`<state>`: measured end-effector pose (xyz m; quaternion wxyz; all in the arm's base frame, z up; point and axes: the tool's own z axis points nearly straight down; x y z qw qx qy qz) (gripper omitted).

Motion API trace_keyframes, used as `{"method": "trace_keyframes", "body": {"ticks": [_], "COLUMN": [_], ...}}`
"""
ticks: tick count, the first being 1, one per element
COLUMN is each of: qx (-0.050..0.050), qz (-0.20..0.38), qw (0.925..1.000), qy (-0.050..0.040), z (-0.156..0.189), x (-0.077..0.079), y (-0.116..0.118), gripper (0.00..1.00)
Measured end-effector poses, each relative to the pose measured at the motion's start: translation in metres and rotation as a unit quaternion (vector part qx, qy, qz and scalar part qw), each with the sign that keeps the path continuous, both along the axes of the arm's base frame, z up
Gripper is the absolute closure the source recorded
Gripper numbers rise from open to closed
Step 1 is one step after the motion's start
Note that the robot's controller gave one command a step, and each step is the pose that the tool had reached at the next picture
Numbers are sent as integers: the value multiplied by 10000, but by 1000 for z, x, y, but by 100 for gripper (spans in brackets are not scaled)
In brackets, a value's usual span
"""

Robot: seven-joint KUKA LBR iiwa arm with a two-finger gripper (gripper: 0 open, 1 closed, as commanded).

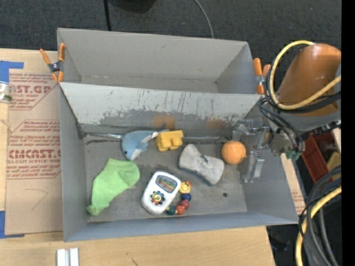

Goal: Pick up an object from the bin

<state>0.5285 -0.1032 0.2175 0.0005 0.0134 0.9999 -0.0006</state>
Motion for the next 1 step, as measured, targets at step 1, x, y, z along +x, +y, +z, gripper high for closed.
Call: {"method": "trace_keyframes", "body": {"ticks": [1], "qx": [9], "qz": [397], "qw": [9992], "qy": [-35], "z": [-48], "x": [28], "y": [24], "gripper": [0]}}
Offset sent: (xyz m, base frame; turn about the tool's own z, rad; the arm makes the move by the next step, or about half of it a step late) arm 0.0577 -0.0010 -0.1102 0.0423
